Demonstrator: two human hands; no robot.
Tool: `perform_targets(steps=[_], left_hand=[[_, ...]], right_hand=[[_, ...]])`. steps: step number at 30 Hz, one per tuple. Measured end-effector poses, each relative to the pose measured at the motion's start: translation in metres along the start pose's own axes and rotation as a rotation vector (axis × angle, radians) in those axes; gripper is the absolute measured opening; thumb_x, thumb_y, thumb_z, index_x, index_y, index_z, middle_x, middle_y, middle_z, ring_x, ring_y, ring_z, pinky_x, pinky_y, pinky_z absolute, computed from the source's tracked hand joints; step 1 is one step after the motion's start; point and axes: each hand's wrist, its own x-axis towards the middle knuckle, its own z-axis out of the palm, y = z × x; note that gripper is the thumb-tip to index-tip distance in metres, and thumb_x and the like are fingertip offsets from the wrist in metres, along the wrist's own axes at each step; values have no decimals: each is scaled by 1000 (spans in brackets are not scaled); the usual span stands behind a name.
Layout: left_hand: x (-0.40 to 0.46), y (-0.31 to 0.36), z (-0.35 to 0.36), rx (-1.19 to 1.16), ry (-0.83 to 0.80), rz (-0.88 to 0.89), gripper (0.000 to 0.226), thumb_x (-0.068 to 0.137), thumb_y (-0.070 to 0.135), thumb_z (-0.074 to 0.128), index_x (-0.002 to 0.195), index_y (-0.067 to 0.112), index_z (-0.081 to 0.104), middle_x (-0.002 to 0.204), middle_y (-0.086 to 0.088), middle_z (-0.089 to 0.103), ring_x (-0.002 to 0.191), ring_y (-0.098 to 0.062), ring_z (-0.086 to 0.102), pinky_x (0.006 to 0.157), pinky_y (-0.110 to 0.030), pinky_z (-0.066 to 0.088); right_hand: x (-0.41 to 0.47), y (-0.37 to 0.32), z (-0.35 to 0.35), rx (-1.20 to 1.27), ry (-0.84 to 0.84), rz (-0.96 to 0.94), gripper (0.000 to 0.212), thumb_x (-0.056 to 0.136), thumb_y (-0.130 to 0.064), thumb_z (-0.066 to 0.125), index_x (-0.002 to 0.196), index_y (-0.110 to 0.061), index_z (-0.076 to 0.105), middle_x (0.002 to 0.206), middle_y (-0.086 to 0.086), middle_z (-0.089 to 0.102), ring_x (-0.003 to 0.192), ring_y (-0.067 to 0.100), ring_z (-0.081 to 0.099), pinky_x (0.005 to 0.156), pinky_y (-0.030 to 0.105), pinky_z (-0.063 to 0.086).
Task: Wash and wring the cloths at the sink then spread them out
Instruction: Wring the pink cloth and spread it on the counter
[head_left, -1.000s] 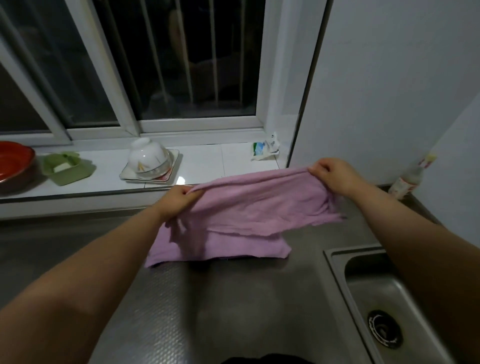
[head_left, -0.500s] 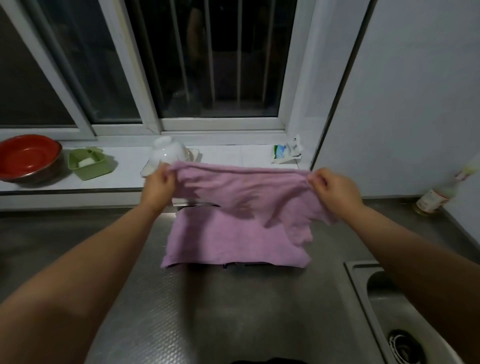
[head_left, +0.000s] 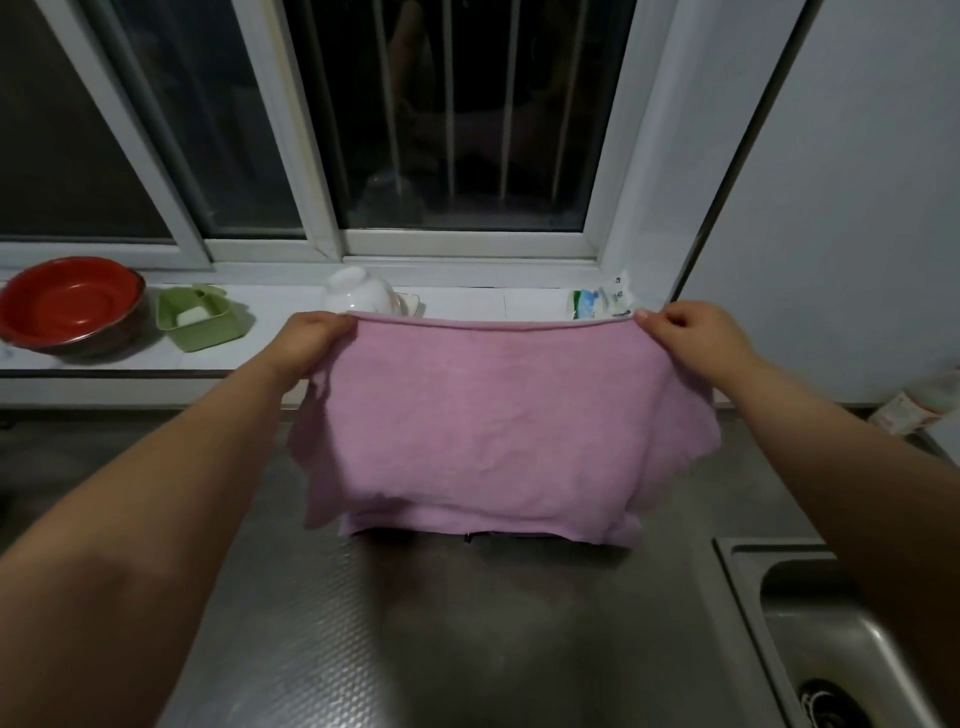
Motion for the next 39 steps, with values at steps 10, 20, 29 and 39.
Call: perform_targets(steps=[10,20,29,39], left_hand=[[22,-1,1,-132,31,144,15,94,13,59,82,13,68,53,8,55,53,-17,40,47,-20,34],[-27,-107,15,307,-448,-49,31,82,0,71,71,28,75,61,20,68,55,6,57,60,-4,43],[-64,-172,31,675,-354,-27,26,57,71,70,64,47,62,93,14,65,105,-12,61,99,-31,35],[-80,-180,57,1047,-150,70,58,87,74,30,89,33,71,108,-3,62,112,-32,49,91,-40,33]], right_hand=[[24,6,22,-131,268,-151,45,97,-44,41,60,-20,46,68,3,47,72,25,46,69,34,33],[-74,95,120,-321,-122,-114,50,94,-50,38,78,-17,73,76,6,60,71,22,51,64,33,40],[-132,119,163,-284,-161,13,25,89,-29,64,74,-14,75,74,13,62,68,34,58,61,34,44],[-156,125,162,-555,-316,-53,36,87,-48,49,83,-21,73,95,7,64,91,34,58,76,38,42]])
